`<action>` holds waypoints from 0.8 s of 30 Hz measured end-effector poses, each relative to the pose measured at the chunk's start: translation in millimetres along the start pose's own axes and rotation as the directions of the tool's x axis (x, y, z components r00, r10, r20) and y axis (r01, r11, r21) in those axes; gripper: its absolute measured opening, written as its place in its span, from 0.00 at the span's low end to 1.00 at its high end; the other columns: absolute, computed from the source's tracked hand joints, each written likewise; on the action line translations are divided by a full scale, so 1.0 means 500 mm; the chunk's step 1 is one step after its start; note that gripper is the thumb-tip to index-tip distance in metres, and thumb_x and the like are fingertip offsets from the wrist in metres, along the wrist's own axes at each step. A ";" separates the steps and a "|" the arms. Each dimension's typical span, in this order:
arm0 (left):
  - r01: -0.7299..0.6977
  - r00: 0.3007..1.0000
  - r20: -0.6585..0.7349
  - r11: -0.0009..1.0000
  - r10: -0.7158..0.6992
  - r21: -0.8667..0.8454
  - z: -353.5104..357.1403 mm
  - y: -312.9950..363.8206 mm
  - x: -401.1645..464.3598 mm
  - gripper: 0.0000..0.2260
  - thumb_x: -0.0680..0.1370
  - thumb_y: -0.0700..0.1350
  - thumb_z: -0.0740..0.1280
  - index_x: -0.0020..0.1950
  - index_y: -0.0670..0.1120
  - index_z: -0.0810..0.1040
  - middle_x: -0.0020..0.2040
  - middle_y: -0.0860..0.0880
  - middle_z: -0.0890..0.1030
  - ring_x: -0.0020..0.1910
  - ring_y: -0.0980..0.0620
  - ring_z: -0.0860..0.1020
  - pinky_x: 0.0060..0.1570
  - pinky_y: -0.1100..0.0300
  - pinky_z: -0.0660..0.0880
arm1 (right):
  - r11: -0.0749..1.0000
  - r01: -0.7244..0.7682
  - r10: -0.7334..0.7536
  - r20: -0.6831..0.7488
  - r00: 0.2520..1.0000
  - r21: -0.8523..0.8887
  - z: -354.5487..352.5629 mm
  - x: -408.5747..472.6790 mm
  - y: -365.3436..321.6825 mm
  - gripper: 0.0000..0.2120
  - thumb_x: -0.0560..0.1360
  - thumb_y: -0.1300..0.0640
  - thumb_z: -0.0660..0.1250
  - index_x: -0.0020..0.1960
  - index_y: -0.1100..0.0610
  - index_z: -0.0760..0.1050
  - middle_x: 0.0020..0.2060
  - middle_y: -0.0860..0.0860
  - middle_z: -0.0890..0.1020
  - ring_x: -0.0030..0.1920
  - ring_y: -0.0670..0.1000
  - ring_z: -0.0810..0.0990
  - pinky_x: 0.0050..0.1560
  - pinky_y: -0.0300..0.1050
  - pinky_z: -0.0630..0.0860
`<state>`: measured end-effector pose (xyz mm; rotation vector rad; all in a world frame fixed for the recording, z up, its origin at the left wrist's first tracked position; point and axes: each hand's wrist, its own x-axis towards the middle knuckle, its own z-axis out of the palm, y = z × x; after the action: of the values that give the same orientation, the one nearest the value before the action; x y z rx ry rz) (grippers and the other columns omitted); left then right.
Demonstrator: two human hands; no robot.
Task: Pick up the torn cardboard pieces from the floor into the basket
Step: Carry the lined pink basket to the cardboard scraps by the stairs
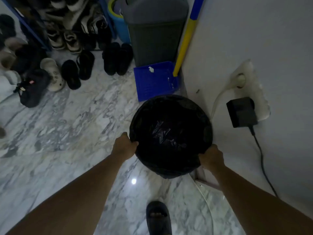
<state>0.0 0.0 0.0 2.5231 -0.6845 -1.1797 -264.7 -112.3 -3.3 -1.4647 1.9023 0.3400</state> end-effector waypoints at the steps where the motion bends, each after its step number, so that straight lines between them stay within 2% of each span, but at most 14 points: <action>1: -0.002 1.000 0.011 1.000 0.002 -0.007 0.007 0.001 0.006 0.20 0.77 0.45 0.67 0.65 0.36 0.70 0.59 0.39 0.78 0.60 0.40 0.76 0.47 0.59 0.70 | 1.000 -0.009 0.009 -0.007 1.000 0.020 0.005 0.009 0.001 0.24 0.75 0.61 0.67 0.68 0.68 0.65 0.61 0.67 0.75 0.60 0.66 0.76 0.54 0.52 0.75; 3: 0.017 0.999 0.030 0.999 -0.016 -0.031 0.026 -0.007 0.026 0.12 0.76 0.41 0.67 0.56 0.39 0.73 0.48 0.44 0.79 0.52 0.43 0.78 0.43 0.58 0.71 | 0.999 -0.032 0.032 -0.020 0.999 0.034 0.019 0.035 0.010 0.22 0.75 0.62 0.67 0.66 0.69 0.66 0.61 0.67 0.75 0.60 0.66 0.76 0.55 0.52 0.75; 5: 0.087 0.994 0.068 0.990 -0.080 -0.111 0.038 -0.011 0.041 0.04 0.74 0.38 0.68 0.46 0.41 0.74 0.39 0.47 0.75 0.47 0.44 0.78 0.44 0.55 0.78 | 0.997 -0.058 0.060 -0.021 0.998 0.055 0.026 0.051 0.016 0.22 0.75 0.62 0.68 0.65 0.69 0.68 0.60 0.67 0.76 0.60 0.67 0.76 0.54 0.52 0.75; 7: 0.137 0.988 0.092 0.976 -0.122 -0.169 0.037 -0.015 0.042 0.05 0.72 0.36 0.68 0.42 0.42 0.72 0.38 0.46 0.75 0.47 0.41 0.79 0.48 0.48 0.81 | 0.994 -0.060 0.061 -0.011 0.998 0.092 0.026 0.054 0.017 0.22 0.73 0.61 0.69 0.63 0.68 0.70 0.58 0.66 0.78 0.59 0.67 0.77 0.54 0.53 0.77; 9: 0.181 0.980 0.114 0.961 -0.160 -0.207 0.016 -0.019 0.027 0.07 0.69 0.36 0.68 0.45 0.40 0.74 0.43 0.42 0.77 0.48 0.41 0.80 0.48 0.46 0.81 | 0.990 -0.060 0.058 0.013 0.998 0.125 0.020 0.049 0.014 0.22 0.70 0.60 0.69 0.61 0.66 0.71 0.56 0.65 0.79 0.56 0.67 0.79 0.53 0.56 0.80; 12: 0.259 0.963 0.149 0.924 -0.224 -0.282 -0.049 -0.025 -0.025 0.17 0.69 0.33 0.69 0.57 0.36 0.73 0.53 0.39 0.77 0.48 0.40 0.80 0.43 0.46 0.82 | 0.986 -0.040 0.032 0.054 0.998 0.161 -0.003 0.015 -0.012 0.24 0.66 0.59 0.69 0.59 0.65 0.71 0.53 0.64 0.79 0.52 0.67 0.80 0.49 0.61 0.81; 15: 0.315 0.948 0.166 0.884 -0.273 -0.346 -0.143 -0.034 -0.098 0.17 0.71 0.30 0.68 0.59 0.36 0.72 0.56 0.39 0.76 0.46 0.42 0.80 0.36 0.51 0.83 | 0.973 -0.008 -0.017 0.108 0.994 0.231 -0.018 -0.012 -0.045 0.27 0.65 0.57 0.70 0.62 0.66 0.70 0.54 0.63 0.79 0.53 0.67 0.80 0.50 0.63 0.81; 18: 0.346 0.938 0.156 0.840 -0.309 -0.419 -0.243 -0.056 -0.180 0.16 0.72 0.30 0.68 0.59 0.36 0.73 0.56 0.38 0.78 0.47 0.42 0.81 0.36 0.54 0.82 | 0.967 0.047 -0.094 0.177 0.980 0.249 -0.001 0.010 -0.071 0.35 0.57 0.49 0.70 0.61 0.62 0.72 0.53 0.61 0.80 0.50 0.64 0.81 0.47 0.62 0.82; 20: 0.340 0.939 0.123 0.816 -0.321 -0.468 -0.306 -0.072 -0.231 0.16 0.73 0.30 0.69 0.59 0.36 0.74 0.55 0.38 0.79 0.48 0.41 0.82 0.38 0.54 0.82 | 0.964 0.093 -0.143 0.193 0.971 0.248 -0.014 -0.024 -0.127 0.33 0.58 0.49 0.70 0.60 0.62 0.73 0.51 0.61 0.80 0.49 0.63 0.82 0.46 0.62 0.82; 22: 0.331 0.938 0.087 0.791 -0.335 -0.514 -0.374 -0.094 -0.288 0.15 0.73 0.31 0.69 0.58 0.36 0.74 0.54 0.37 0.80 0.48 0.40 0.82 0.39 0.53 0.81 | 0.960 0.138 -0.187 0.193 0.963 0.242 -0.076 -0.175 -0.230 0.26 0.66 0.56 0.70 0.61 0.64 0.72 0.51 0.62 0.80 0.49 0.64 0.81 0.45 0.63 0.82; 24: 0.327 0.933 0.057 0.766 -0.356 -0.553 -0.439 -0.131 -0.351 0.14 0.73 0.31 0.69 0.58 0.36 0.74 0.54 0.37 0.80 0.48 0.40 0.82 0.41 0.51 0.81 | 0.956 0.170 -0.225 0.222 0.949 0.238 -0.113 -0.325 -0.319 0.17 0.73 0.63 0.67 0.59 0.67 0.71 0.53 0.62 0.79 0.49 0.64 0.81 0.38 0.62 0.83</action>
<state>92.1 157.5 223.7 2.1965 0.1520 -1.1973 -119.8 -77.5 177.9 -1.3830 1.5274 0.2024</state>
